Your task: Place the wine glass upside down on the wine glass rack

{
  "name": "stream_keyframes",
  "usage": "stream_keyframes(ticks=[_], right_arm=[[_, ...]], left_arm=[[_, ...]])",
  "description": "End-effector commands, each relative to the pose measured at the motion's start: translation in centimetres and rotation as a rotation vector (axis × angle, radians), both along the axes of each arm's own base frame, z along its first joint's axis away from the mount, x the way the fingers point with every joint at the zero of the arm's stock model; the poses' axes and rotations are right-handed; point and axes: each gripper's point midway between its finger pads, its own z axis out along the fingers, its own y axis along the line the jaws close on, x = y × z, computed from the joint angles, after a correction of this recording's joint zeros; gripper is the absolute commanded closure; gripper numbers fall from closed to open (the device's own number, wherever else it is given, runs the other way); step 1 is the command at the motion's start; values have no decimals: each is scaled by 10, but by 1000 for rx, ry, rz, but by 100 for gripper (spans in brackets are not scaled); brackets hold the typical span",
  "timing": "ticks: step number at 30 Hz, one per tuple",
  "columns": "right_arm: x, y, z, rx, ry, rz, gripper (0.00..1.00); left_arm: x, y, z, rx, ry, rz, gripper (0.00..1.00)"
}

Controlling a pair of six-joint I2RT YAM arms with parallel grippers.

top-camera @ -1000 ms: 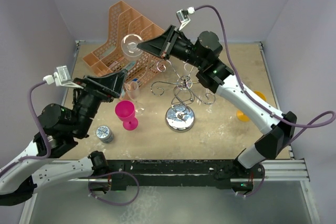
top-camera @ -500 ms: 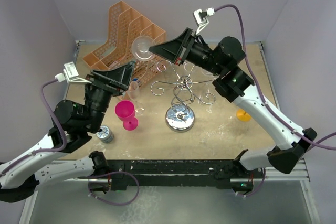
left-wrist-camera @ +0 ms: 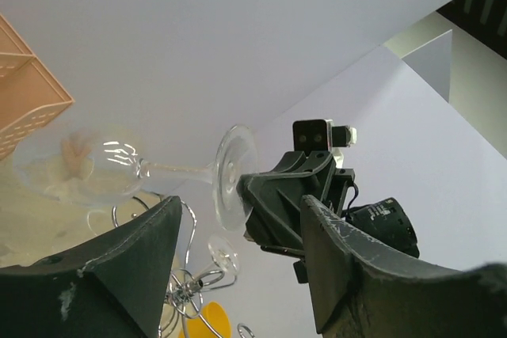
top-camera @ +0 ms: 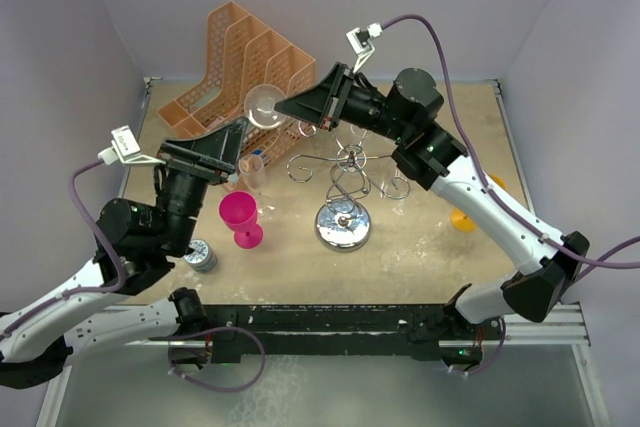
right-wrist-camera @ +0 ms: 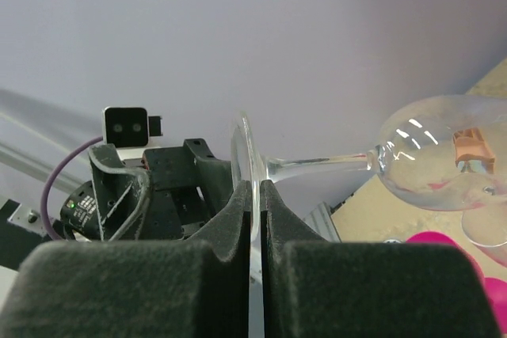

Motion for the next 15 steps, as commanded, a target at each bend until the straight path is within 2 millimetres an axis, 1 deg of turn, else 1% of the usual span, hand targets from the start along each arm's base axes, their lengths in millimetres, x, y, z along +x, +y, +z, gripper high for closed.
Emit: stream_keyframes(ticks=[1,5,7,11,15], right_arm=[[-26,-3,30,58,-152,95,100],[-34,-3,25,35,-188,137,100],[-38,-3,21,21,-200,151,100],[-42,-3,16,3,-206,172,100],[-43,-3,13,7,-212,184,100]], left_arm=[[6,4,8,-6,21,42,44],[13,-1,-4,37,54,70,48],[15,0,-6,42,58,80,50],[12,-6,-2,47,30,49,65],[11,-4,-2,21,41,43,82]])
